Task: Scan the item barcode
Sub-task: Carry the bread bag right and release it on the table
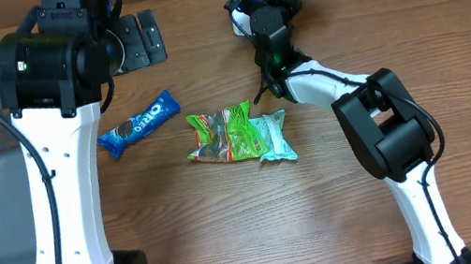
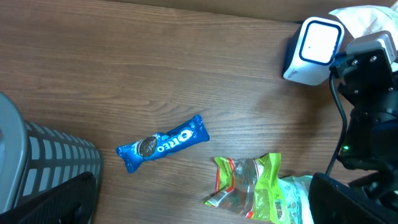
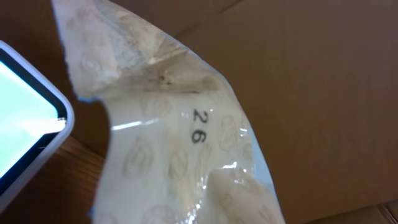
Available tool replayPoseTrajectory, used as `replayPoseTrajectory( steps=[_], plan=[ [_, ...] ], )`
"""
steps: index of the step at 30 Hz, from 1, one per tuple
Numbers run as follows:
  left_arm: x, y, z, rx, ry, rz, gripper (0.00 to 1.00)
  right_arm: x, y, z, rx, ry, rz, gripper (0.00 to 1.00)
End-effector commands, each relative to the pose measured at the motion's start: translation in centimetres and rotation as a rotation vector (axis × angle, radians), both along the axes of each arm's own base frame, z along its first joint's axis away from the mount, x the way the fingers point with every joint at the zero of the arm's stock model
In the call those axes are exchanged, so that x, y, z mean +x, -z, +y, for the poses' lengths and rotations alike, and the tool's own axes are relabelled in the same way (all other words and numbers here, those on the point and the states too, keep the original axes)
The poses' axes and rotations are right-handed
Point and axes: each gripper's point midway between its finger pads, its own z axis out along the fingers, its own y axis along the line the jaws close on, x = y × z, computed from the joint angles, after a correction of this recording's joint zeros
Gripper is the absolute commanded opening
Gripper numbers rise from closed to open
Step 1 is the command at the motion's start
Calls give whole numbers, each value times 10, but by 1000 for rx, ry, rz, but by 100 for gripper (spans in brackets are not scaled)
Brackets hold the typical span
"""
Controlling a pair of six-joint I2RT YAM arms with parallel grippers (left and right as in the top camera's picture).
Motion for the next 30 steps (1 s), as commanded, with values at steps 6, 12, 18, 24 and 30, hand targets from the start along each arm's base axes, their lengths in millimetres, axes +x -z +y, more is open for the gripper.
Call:
replayPoseTrajectory(
  steps=[6,12,18,24,30],
  plan=[
    [1,0,2,22,7,-1,100,-52,-110,-5,177,-56,86,4],
    [1,0,2,22,7,-1,100,-119,-136,-26,716,-66,232,4],
    [1,0,2,22,7,-1,100,-191,-107,-44,1159,-87,660,4],
    [1,0,2,22,7,-1,100,-209,-60,-98,1476,-3,895,4],
    [1,0,2,22,7,-1,100,-208,0,-171,1703,168,881,4]
  ],
)
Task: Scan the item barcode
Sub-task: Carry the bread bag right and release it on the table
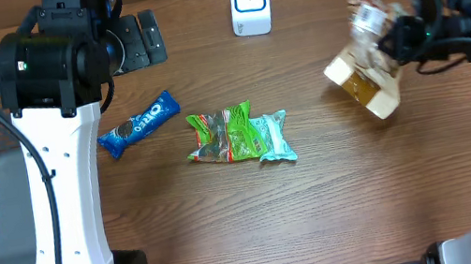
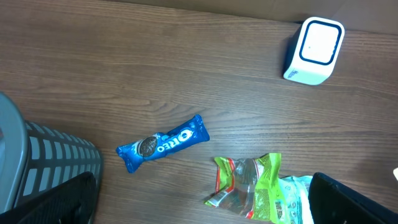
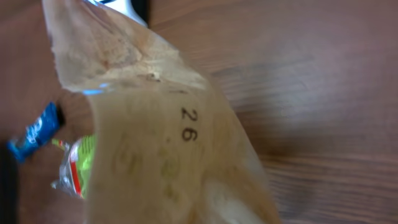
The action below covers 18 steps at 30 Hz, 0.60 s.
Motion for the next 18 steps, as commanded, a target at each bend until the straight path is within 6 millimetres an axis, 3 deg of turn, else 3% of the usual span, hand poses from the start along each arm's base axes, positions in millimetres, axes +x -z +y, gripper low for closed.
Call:
replayPoseTrajectory(
  steps=[1,4,8,15,18],
  plan=[
    [1,0,2,22,7,0,100,-4,22,-18,185,65,44,4],
    [1,0,2,22,7,-1,99,-5,54,-48,242,152,88,4],
    [1,0,2,22,7,0,100,-7,79,-71,271,224,128,4],
    [1,0,2,22,7,0,100,-2,86,-96,277,297,111,4],
    [1,0,2,22,7,0,100,5,86,-112,290,428,124,4]
  ],
)
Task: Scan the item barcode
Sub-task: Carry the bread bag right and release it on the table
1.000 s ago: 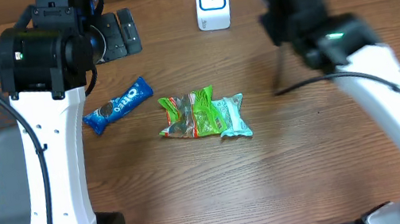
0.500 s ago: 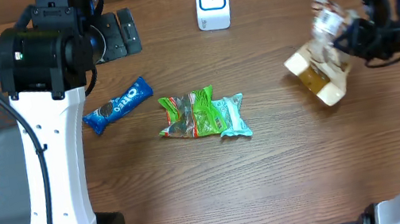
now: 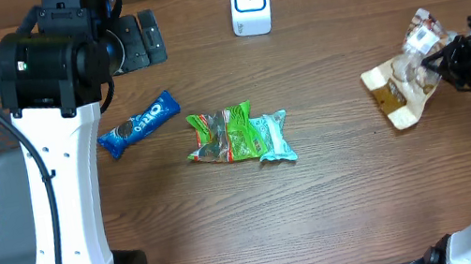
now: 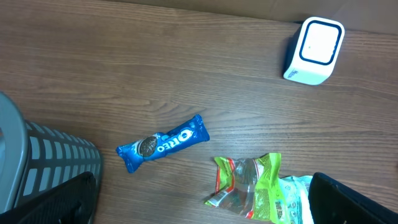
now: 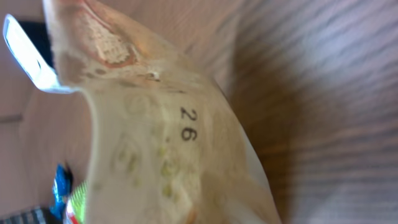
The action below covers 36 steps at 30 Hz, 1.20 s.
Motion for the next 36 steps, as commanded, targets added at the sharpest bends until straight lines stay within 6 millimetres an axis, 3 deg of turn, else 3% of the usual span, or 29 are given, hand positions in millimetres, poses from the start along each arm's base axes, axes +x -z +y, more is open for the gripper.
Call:
replayPoseTrajectory(
  steps=[1,6,13,14,16,18,23,28,32,36],
  plan=[
    [1,0,2,22,7,0,100,1,-1,-17,51,175,59,4],
    [1,0,2,22,7,-1,100,-5,2,-46,80,350,115,4],
    [1,0,2,22,7,-1,100,-18,5,-80,54,439,124,4],
    [1,0,2,22,7,-1,100,-19,6,-84,49,449,126,8],
    [1,0,2,22,7,-1,100,-21,5,-90,49,463,121,43],
    [1,0,2,22,7,-1,100,-20,3,-93,75,496,121,56],
    [1,0,2,22,7,-1,100,-2,-32,-73,196,416,28,58],
    [1,0,2,22,7,0,100,5,-72,-33,152,224,-46,58],
    [1,0,2,22,7,0,100,1,-84,-18,66,192,-21,60],
    [1,0,2,22,7,0,100,1,-93,-19,30,216,-33,60]
  ],
)
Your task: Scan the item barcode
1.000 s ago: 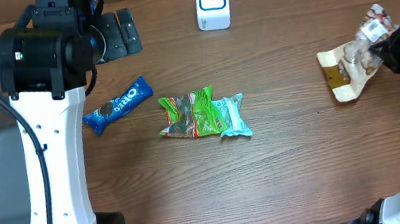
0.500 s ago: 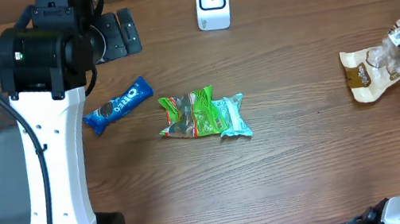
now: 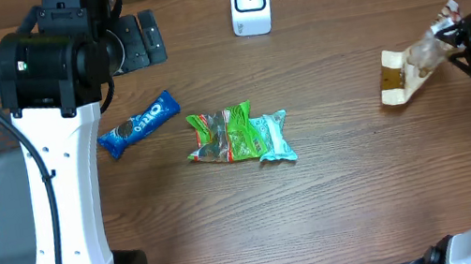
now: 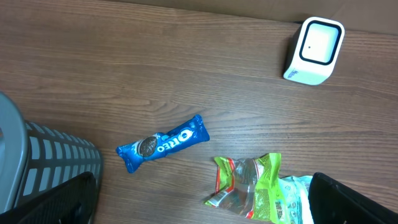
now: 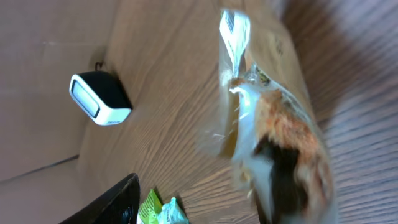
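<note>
The white scanner (image 3: 250,2) with a dark face stands at the table's back edge, also seen in the left wrist view (image 4: 313,50) and the right wrist view (image 5: 99,99). A clear bag of tan snacks (image 3: 409,71) lies tilted at the far right, blurred just in front of the right camera (image 5: 273,124). My right gripper (image 3: 470,40) is beside the bag's upper end; its jaws stand wide apart (image 5: 208,211), and only the left finger (image 5: 106,205) shows. My left gripper (image 3: 141,39) hangs open (image 4: 202,202) high over the table's left side, with nothing in it.
A blue Oreo bar (image 3: 139,123) lies left of centre. Green snack packets (image 3: 227,135) and a teal packet (image 3: 274,137) lie in the middle. A grey mesh basket stands off the left edge, its corner below the left gripper (image 4: 43,168).
My right gripper has opened and the snack bag is out of its jaws, now farther from the right camera. Bag and gripper have shifted slightly right and back. The left arm has not moved.
My right gripper first held the snack bag close up at the scanner. Then it held the bag over the table to the right of the scanner, then at the far right. Now the bag is loose there. The left arm stayed still throughout.
</note>
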Available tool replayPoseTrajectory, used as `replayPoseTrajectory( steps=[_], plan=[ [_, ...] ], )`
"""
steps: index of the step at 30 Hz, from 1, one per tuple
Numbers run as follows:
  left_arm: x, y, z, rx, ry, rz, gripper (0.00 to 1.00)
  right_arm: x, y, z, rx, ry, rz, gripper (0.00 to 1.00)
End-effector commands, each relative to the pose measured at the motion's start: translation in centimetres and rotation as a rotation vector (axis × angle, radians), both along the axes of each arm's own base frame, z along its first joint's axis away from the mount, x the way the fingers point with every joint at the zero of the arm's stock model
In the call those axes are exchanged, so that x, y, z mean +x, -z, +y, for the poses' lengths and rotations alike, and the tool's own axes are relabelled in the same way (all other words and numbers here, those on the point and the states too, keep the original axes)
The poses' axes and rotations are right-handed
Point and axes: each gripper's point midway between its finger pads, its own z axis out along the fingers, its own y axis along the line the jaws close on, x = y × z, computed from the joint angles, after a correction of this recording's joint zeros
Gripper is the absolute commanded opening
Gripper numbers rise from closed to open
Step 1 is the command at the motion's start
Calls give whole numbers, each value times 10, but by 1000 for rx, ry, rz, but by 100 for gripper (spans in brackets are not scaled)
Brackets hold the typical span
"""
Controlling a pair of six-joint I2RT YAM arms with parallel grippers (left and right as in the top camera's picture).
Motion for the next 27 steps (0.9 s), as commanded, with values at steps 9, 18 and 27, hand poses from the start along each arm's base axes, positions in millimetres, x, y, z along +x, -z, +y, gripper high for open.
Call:
replayPoseTrajectory(
  steps=[9,18,27],
  plan=[
    [1,0,2,22,7,-1,100,7,-42,-13,-87,20,-99,57],
    [1,0,2,22,7,0,100,-7,-26,106,-118,-381,-43,63],
    [1,0,2,22,7,-1,100,-35,4,236,-291,-738,27,70]
  ],
)
